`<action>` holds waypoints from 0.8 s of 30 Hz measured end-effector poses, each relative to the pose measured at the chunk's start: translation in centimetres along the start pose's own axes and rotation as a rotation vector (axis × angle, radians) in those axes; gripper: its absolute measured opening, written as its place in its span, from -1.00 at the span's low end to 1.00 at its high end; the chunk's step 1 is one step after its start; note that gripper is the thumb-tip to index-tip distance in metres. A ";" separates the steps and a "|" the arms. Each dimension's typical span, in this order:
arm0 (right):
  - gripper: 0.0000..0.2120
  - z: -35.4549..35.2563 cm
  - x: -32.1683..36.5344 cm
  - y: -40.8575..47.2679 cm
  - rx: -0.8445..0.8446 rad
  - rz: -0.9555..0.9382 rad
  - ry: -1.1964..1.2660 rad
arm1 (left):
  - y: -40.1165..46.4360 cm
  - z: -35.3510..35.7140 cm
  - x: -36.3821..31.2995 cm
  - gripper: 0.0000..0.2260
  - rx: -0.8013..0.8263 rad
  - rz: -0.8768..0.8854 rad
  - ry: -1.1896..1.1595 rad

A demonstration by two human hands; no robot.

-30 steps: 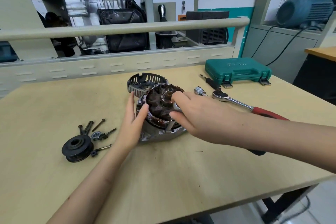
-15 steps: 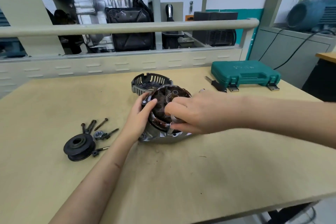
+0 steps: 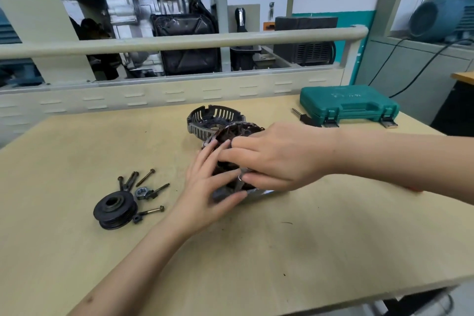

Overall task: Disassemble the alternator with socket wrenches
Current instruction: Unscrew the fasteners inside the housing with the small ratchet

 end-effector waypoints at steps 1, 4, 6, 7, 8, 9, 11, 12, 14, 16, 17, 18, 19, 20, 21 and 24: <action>-0.57 0.0 0.0 0.1 0.003 0.002 -0.006 | 0.1 0.1 -0.2 -0.75 0.000 -0.021 -0.021; -0.60 -0.1 0.2 0.1 0.053 0.002 0.025 | 0.0 0.4 -0.4 -0.84 -0.057 -0.057 -0.061; -0.58 -0.5 0.1 0.1 0.046 0.087 0.100 | -0.3 0.4 -0.4 -0.87 -0.104 -0.078 -0.075; -0.55 -0.8 -0.2 0.1 0.052 0.181 0.118 | -0.4 0.5 -0.4 -0.87 -0.126 -0.093 -0.079; -0.54 -1.1 -0.4 0.1 0.084 0.280 0.100 | -0.4 0.5 -0.4 -0.86 -0.148 -0.104 -0.083; -0.56 -1.4 -0.6 0.0 0.126 0.352 0.062 | -0.4 0.5 -0.5 -0.85 -0.171 -0.110 -0.085; -0.66 -1.6 -0.7 -0.4 0.178 0.371 0.045 | -0.4 0.6 -0.6 -0.85 -0.209 -0.122 -0.093; -0.71 -1.6 -0.7 -0.7 0.200 0.355 0.081 | -0.3 0.7 -0.6 -0.85 -0.225 -0.135 -0.101; -0.72 -1.3 -0.5 -1.2 0.242 0.324 0.116 | -0.3 0.9 -0.6 -0.86 -0.259 -0.154 -0.106; -0.72 -1.2 -0.2 -1.2 0.259 0.348 0.057 | -0.3 1.1 -0.6 -0.85 -0.289 -0.167 -0.094; -0.74 -1.4 -0.2 -1.1 0.259 0.379 0.018 | -0.3 1.2 -0.7 -0.84 -0.304 -0.178 -0.093; -0.70 -1.5 -0.3 -1.0 0.259 0.436 0.005 | -0.3 1.2 -0.8 -0.84 -0.319 -0.193 -0.099; -0.65 -1.7 -0.4 -0.9 0.255 0.503 0.035 | -0.3 1.3 -1.0 -0.84 -0.329 -0.209 -0.107; -0.62 -1.7 -0.4 -0.9 0.248 0.547 0.087 | -0.3 1.2 -1.1 -0.84 -0.335 -0.218 -0.110; -0.62 -1.6 -0.3 -0.9 0.229 0.546 0.129 | -0.3 1.2 -1.2 -0.84 -0.337 -0.213 -0.102; -0.74 -1.4 -0.1 -0.8 0.223 0.441 0.147 | 0.0 0.7 -1.4 -0.81 -0.294 -0.167 -0.100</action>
Point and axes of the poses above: each hand's wrist, its own y-axis towards the middle knuckle, its own z-axis out of the palm, x = y × z, the point moved 3 cm from there along y, towards the middle knuckle, and after that the axes turned 2 degrees about -x, right-handed, at the moved point
